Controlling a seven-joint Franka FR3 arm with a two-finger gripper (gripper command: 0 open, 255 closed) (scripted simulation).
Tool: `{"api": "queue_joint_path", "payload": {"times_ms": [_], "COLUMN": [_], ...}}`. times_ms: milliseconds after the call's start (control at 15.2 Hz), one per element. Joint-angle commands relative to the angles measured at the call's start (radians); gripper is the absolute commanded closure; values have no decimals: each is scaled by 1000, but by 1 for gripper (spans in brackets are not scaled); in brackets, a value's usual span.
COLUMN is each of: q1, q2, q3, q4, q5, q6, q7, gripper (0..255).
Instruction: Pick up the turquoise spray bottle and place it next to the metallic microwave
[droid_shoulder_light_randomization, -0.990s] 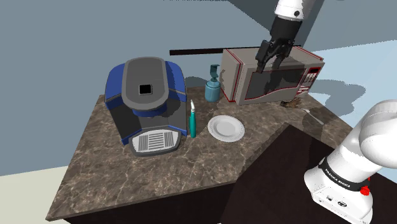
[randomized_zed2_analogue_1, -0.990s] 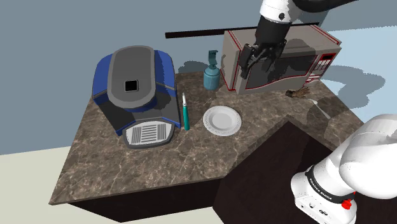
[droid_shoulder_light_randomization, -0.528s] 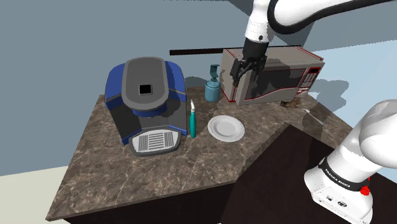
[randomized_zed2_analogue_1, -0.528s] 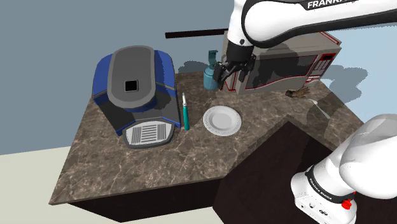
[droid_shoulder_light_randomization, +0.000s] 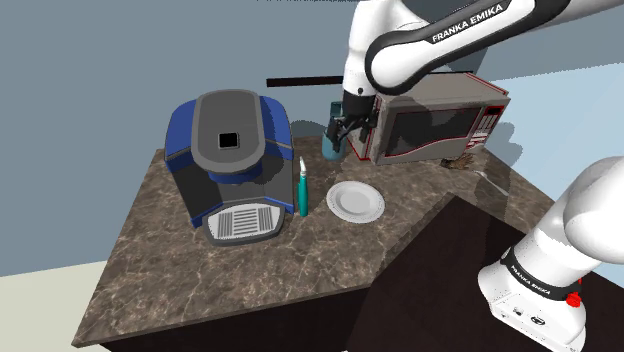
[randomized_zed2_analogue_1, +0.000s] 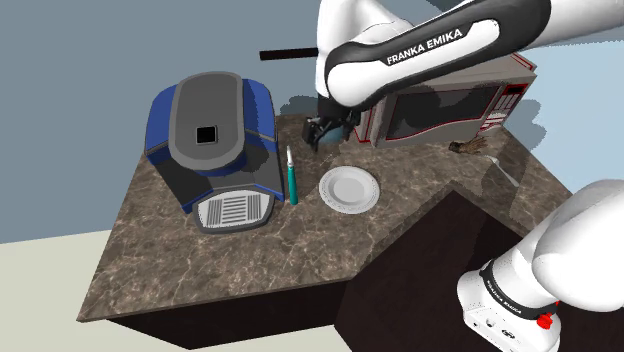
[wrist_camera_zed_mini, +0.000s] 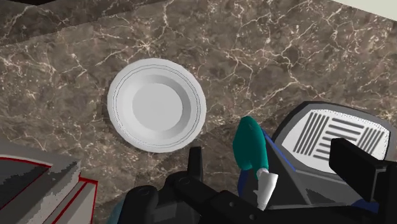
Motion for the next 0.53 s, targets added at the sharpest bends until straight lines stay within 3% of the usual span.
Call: {"api": "queue_joint_path", "payload": {"times_ms": [0, 462], "q1": [-2, 26], "q2": [76, 363], "q3": [10, 8], "q4": [31, 214], "q5": [-37, -193], "q6": [41, 120], "q7": [36, 179], "gripper": [0, 0]}}
